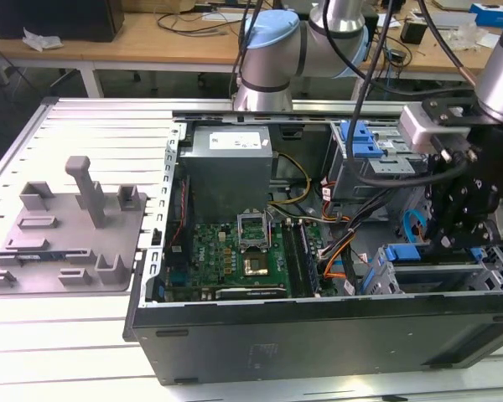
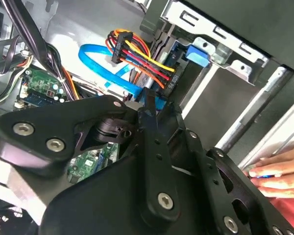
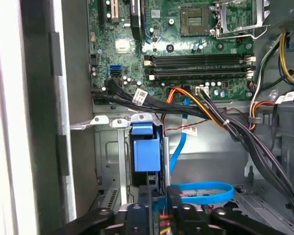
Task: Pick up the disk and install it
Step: 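Insert the second disk wire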
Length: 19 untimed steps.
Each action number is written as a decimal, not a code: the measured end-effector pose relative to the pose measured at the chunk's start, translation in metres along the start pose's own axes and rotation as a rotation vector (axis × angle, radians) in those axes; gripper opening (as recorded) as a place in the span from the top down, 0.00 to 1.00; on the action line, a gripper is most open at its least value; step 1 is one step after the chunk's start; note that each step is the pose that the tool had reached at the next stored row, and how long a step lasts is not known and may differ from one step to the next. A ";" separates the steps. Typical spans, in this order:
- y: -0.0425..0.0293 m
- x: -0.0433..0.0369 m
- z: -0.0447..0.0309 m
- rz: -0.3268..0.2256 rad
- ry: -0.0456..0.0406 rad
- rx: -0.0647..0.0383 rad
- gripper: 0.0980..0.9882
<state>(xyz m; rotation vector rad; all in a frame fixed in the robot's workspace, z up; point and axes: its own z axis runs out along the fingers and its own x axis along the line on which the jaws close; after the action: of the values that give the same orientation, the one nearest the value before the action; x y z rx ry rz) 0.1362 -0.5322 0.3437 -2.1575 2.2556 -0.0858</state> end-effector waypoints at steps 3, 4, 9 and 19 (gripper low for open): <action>-0.0006 -0.0017 -0.0124 0.000 0.0036 0.000 0.78; -0.0007 -0.0023 -0.0153 0.000 0.0040 0.000 0.78; -0.0014 -0.0047 -0.0304 0.000 0.0058 0.000 0.79; -0.0016 -0.0076 -0.0369 0.000 0.0072 0.000 0.99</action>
<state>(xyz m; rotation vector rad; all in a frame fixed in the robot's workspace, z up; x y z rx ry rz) 0.1362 -0.5237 0.3804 -2.1611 2.2587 -0.0943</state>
